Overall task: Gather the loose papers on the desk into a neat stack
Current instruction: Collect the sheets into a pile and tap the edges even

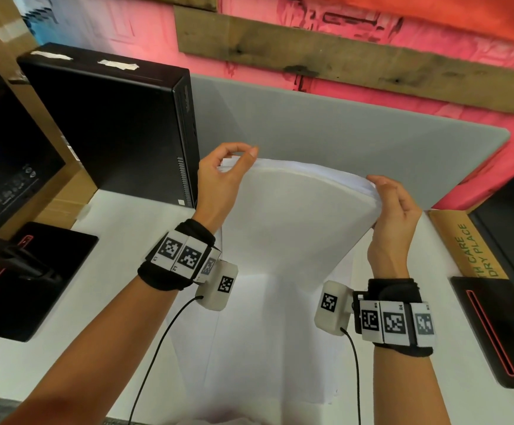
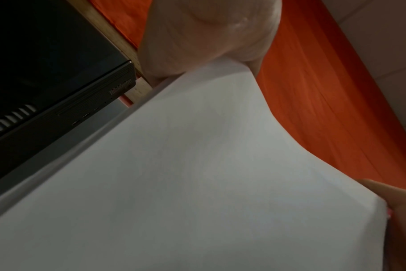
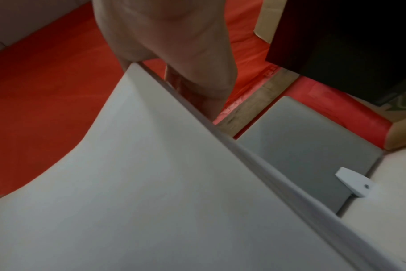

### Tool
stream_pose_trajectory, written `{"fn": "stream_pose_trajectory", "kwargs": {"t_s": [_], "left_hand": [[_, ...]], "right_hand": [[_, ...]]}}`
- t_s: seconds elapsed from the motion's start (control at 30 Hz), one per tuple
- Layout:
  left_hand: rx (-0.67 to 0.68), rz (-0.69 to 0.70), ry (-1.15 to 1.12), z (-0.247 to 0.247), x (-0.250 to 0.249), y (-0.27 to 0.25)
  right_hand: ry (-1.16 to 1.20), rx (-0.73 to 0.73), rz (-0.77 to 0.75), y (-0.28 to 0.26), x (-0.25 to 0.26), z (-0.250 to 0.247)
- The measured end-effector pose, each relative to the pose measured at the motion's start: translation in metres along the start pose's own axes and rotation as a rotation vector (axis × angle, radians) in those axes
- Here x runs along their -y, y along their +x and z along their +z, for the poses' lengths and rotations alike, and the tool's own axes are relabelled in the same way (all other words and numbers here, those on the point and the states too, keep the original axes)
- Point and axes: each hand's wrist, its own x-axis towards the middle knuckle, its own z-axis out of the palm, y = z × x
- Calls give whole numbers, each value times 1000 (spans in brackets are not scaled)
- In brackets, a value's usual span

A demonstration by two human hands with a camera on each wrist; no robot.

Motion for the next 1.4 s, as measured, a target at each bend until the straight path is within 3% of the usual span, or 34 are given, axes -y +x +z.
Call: {"fn": "stream_pose_trajectory", "kwargs": {"t_s": [0.1,0.23,0.37,0.5,0.57,0.63,0.7,0.83,0.97,1.07,1.23,1.4], "left_hand": [[4,4,-11,0,2,1],[0,-1,-26,-1,3,3],[13,14,-32,1,3,3],[144,107,-136,-10,12,-2],[221,2,-70,-15,28,-6],[240,-191,15,-14,45,-10],[232,-288,2,-12,54,-13],[158,-179,-115,-15,33,-5],[274,-92,-165,-29,18,-10],[321,-224,-149,-41,37,-19],[354,-488,24,-38,95,-31],[293,-548,7,-30,113,-24]], "right_hand": [[-19,40,69,-1,1,-7],[-60,140,-9,-5,3,-3],[-7,93,-19,-4,0,-1],[30,363,-96,-14,-21,-15],[-85,387,39,-21,-39,-18],[-132,347,230,-26,-53,-12],[-124,275,305,-24,-56,-3],[-46,243,174,-13,-31,8],[-23,330,106,-12,-19,-2],[-87,427,181,-15,-32,-12],[-195,511,453,-26,-80,-10],[-174,399,511,-22,-95,-6]]}}
